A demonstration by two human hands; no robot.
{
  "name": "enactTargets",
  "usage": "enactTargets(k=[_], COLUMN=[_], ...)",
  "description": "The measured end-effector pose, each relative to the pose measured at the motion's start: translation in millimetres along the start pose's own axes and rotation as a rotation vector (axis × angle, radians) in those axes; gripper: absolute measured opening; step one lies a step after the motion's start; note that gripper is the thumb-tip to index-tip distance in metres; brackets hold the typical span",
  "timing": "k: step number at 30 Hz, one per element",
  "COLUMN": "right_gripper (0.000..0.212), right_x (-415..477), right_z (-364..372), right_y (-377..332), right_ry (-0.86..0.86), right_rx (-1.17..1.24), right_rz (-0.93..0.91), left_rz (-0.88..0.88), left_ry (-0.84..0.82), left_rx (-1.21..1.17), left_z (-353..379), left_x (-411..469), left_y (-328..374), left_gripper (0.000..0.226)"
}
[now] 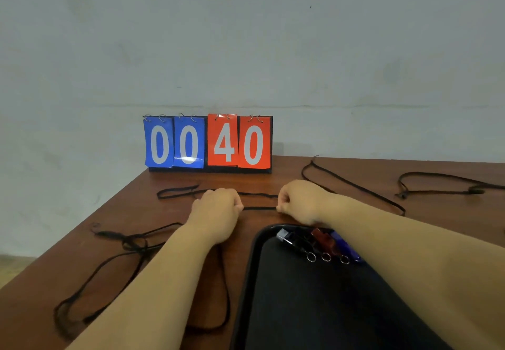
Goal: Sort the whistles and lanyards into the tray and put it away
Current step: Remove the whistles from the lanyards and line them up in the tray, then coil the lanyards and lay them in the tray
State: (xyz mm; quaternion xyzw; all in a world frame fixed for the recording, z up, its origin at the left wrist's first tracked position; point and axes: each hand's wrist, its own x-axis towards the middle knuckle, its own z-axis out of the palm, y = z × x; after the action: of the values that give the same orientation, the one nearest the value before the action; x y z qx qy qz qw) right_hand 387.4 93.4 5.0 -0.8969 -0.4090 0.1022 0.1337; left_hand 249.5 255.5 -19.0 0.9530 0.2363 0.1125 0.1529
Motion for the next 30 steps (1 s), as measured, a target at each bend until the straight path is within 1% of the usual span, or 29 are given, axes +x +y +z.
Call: enactTargets(k=[1,3,6,9,12,14,17,18,20,22,24,26,30], right_gripper=[0.018,0.017,0.014,0.011,0.006,0.004,0.004,0.004,0.003,0.003,0.004,0.004,0.005], right_x=[-2,-9,-26,-53,-86,-109,-144,-155,-177,-197,-217,-234,-257], right_z=[-1,-12,-45,-86,-123,-140,-160,-164,-172,-177,-181,-185,-188], right_y=[-1,-3,-7,-10,-9,-5,4,9,24,43,63,85,117], right_ry=[0.039,0.136,0.240,0.352,0.411,0.433,0.454,0.457,0.453,0.453,0.481,0.532,0.627], right_rx=[0.030,0.143,0.317,0.408,0.476,0.517,0.546,0.555,0.555,0.526,0.524,0.551,0.617], right_rz=[-0.027,-0.065,-0.085,-0.115,-0.126,-0.117,-0.100,-0.091,-0.066,-0.027,0.024,0.076,0.161], left_rz=[0.006,0.006,0.030,0.081,0.138,0.178,0.185,0.174,0.118,0.024,-0.048,-0.098,-0.162], left_ry=[0.034,0.130,0.269,0.339,0.374,0.351,0.314,0.326,0.364,0.410,0.437,0.451,0.434], left_rx=[-0.031,-0.171,-0.366,-0.512,-0.664,-0.718,-0.777,-0.824,-0.997,-1.178,-1.293,-1.343,-1.337], left_z=[-3,-12,-35,-66,-106,-131,-156,-161,-166,-168,-171,-173,-168], left_x=[-2,-7,-21,-32,-40,-48,-60,-65,-73,-78,-82,-86,-100], left_y=[1,3,17,38,60,76,94,99,106,111,112,112,112], left_gripper=[0.014,0.015,0.013,0.011,0.014,0.016,0.012,0.010,0.005,0.013,0.019,0.021,0.020])
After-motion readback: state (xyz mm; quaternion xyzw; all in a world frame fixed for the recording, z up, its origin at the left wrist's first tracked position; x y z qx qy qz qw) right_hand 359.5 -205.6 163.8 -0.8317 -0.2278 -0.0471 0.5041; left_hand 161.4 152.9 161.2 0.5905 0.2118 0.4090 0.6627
